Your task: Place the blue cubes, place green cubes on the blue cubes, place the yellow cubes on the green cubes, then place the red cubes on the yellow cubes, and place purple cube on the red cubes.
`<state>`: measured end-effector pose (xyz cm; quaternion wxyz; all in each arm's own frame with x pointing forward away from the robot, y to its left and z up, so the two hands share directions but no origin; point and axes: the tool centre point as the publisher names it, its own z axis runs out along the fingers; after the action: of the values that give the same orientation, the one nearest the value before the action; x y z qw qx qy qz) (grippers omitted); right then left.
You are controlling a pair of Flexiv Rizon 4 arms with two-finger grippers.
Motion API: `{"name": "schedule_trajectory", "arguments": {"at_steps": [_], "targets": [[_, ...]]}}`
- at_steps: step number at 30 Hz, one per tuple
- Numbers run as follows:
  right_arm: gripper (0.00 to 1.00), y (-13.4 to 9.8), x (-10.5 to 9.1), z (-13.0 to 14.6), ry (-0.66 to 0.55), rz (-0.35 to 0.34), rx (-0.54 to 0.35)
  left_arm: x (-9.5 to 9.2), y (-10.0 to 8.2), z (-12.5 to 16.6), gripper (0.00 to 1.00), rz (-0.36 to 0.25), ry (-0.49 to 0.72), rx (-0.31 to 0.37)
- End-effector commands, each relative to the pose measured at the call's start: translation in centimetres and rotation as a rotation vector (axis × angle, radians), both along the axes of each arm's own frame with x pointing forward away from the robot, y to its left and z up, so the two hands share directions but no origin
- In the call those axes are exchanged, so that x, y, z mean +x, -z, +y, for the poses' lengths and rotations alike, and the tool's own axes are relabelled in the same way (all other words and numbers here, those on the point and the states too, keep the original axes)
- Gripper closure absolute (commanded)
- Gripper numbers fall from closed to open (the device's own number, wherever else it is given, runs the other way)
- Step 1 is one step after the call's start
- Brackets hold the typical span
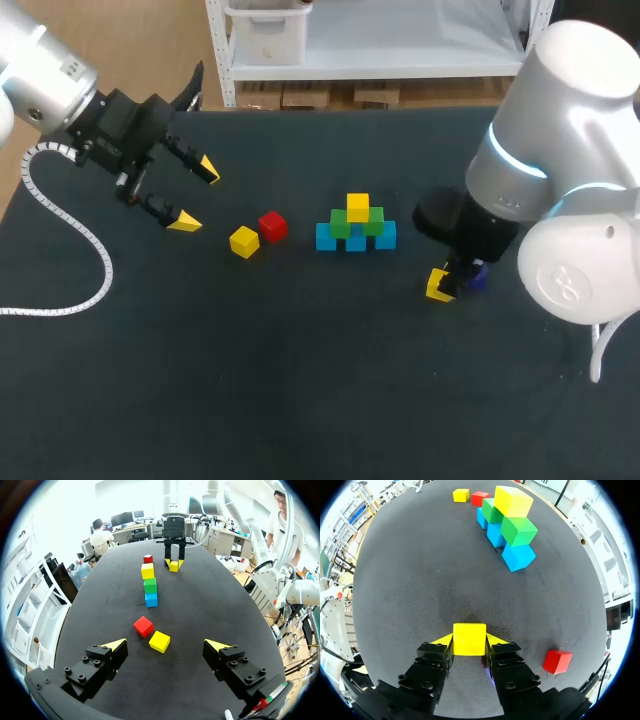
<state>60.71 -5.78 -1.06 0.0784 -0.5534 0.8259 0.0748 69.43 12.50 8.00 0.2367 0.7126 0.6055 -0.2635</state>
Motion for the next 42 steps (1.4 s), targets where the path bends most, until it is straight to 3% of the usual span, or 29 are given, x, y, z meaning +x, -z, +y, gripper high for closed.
{"name": "schedule_trajectory", "arguments": {"at_steps": [1,8,15,20,26,42], "targets": [[1.0,-0.4,0.0,-0.1,-0.007,0.002,-0.003,0.1,0.1,0.0,0.0,0.001,0.002,0.0],[1.0,-2.6,0.4,-0.5,-0.027,0.017,0.037,0.1,0.1,0.0,0.0,0.001,0.002,0.0],[1.0,-6.1,2.9,-0.7,-0.204,0.003,0.132,0.1,0.1,0.0,0.0,0.001,0.002,0.0],[1.0,-7.8,5.2,-0.3,-0.331,-0.007,0.122,0.1,0.1,0.0,0.0,0.001,0.002,0.0],[1.0,-8.1,6.9,0.8,-0.358,-0.033,0.082,0.1,0.1,0.0,0.0,0.001,0.002,0.0],[1.0,-7.1,9.0,5.0,-0.399,-0.047,0.053,0.1,0.1,0.0,0.0,0.001,0.002,0.0]]}}
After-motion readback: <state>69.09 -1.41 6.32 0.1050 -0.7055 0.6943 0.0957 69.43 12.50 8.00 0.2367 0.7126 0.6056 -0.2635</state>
